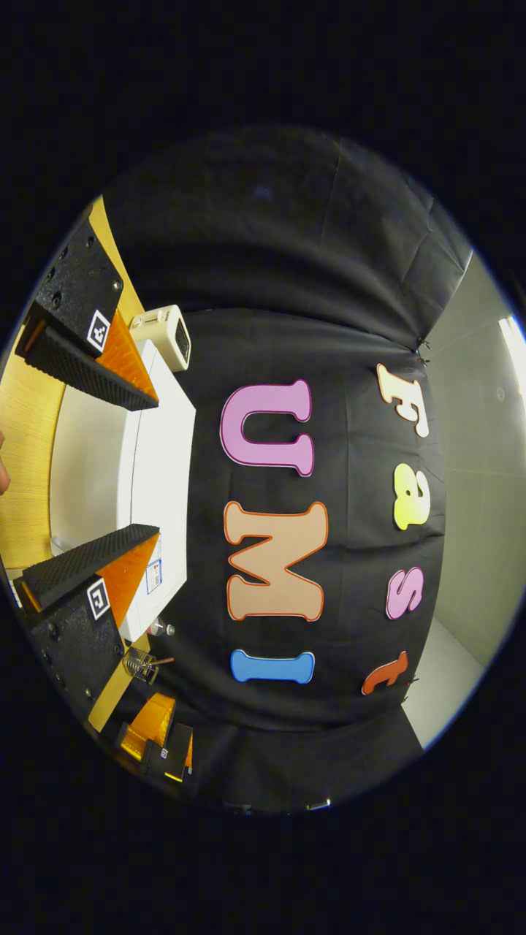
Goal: Open the microwave oven with the left hand, put the food in, and close the microwave oven.
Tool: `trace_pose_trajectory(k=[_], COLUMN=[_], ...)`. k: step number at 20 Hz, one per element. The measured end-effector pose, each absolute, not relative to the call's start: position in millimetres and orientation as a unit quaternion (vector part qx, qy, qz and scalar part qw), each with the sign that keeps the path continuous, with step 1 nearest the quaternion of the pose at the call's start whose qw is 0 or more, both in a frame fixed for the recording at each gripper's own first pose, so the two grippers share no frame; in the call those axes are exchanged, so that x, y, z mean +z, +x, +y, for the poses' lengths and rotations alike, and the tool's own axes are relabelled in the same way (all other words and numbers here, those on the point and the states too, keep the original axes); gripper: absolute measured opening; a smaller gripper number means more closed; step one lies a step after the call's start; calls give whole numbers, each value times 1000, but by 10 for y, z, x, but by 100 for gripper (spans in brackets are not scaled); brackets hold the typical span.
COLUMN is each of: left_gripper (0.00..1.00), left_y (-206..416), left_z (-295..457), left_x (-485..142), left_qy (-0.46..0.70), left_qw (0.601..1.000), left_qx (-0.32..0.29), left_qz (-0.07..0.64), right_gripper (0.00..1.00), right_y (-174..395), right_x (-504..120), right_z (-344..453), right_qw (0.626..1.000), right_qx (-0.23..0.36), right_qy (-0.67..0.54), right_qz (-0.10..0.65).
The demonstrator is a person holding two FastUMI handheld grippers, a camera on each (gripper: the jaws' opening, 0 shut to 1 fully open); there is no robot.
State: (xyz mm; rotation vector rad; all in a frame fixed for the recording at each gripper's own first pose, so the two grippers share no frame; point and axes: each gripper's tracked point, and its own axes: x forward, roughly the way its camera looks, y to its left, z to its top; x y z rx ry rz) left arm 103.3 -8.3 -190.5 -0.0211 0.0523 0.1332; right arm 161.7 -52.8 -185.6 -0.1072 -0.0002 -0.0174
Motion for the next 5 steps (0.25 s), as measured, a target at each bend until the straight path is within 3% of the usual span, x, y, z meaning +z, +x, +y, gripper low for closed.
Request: trace_pose_trajectory(k=[5], left_gripper=[96], left_y=[1075], left_z=[-163], left_x=[-1904], left_qy=[-13], left_qw=[997], left_qx=[69], left_qz=[17], right_gripper=[100], right_y=[1647], right_x=[-1867], right_z=[-598], right_qw=[998], right_qx=[-21], right_qy=[-52], right_qz=[4])
